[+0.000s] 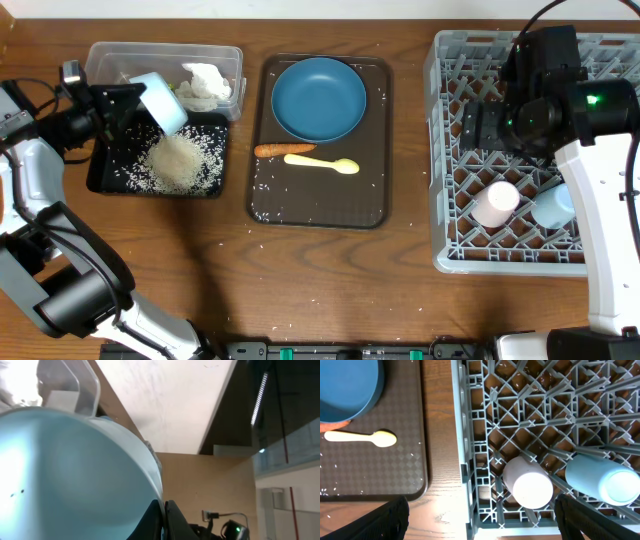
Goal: Sort waste into correct bins and load items into the dishwasher rack
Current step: 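Carry the rice bowl left and tip the rice into the black tray, then bring the emptied bowl back and set it on the brown tray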
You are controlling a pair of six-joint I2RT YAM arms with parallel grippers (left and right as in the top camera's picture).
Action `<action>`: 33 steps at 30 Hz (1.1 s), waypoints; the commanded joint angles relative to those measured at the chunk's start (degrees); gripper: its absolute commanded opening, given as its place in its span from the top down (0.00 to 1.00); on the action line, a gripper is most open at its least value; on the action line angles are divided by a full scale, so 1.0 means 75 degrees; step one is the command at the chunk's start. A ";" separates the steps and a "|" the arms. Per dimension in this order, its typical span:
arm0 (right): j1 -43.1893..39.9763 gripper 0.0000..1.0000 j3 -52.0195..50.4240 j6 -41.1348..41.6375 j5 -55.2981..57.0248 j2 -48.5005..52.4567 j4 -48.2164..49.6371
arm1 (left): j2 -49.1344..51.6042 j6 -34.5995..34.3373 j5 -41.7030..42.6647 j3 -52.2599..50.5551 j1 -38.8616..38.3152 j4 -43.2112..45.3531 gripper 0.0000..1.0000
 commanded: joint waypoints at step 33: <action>0.0047 0.08 -0.0050 -0.0224 0.0058 0.0055 0.0044 | -0.1559 0.3436 -0.8961 -0.0070 -0.7341 -0.3730 0.94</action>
